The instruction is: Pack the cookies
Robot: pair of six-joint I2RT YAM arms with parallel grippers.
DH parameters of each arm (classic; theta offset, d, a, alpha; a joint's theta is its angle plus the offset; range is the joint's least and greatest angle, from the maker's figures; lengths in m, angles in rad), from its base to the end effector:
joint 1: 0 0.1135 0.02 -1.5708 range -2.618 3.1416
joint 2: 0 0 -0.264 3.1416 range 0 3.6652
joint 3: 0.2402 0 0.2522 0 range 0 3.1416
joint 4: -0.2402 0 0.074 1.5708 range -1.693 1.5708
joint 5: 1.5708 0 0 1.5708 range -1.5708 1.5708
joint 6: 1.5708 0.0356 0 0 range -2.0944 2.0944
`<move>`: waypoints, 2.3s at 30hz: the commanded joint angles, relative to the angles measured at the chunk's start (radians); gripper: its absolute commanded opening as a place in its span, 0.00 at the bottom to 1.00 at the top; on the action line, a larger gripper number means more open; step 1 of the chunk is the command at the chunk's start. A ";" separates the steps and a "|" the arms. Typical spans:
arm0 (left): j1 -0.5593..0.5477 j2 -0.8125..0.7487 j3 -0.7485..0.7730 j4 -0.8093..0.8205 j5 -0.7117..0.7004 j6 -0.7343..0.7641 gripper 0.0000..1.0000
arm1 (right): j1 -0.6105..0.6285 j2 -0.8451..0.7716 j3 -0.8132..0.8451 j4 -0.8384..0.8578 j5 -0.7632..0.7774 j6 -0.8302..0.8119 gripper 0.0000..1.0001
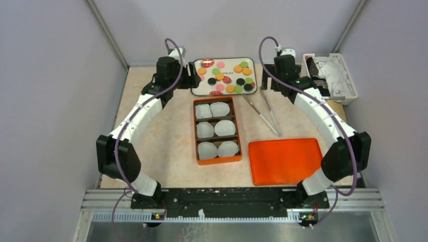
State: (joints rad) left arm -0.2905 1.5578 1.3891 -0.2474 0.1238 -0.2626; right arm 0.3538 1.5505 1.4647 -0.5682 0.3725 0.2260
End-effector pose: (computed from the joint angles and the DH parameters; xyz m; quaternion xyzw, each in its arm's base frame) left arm 0.3514 -0.1097 0.3513 0.0454 0.8358 -0.1986 0.5099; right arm 0.3318 0.1087 0.3510 0.0255 0.8847 -0.0348 0.4642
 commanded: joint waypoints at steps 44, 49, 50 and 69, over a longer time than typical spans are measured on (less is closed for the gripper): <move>0.165 -0.046 -0.194 0.135 0.182 -0.196 0.77 | -0.049 0.239 -0.224 0.098 -0.157 -0.008 0.99; 0.165 -0.044 -0.193 0.135 0.185 -0.195 0.77 | -0.054 0.278 -0.223 0.117 -0.218 -0.009 0.99; 0.165 -0.043 -0.194 0.134 0.183 -0.193 0.77 | -0.053 0.279 -0.230 0.121 -0.223 -0.009 0.99; 0.165 -0.045 -0.207 0.147 0.205 -0.203 0.77 | 0.004 0.101 -0.186 0.055 -0.104 0.058 0.99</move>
State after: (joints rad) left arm -0.1249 1.5146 1.1969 -0.1555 0.3038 -0.4515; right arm 0.3470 1.6436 1.2282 -0.4881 0.2932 0.2821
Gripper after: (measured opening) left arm 0.771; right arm 0.986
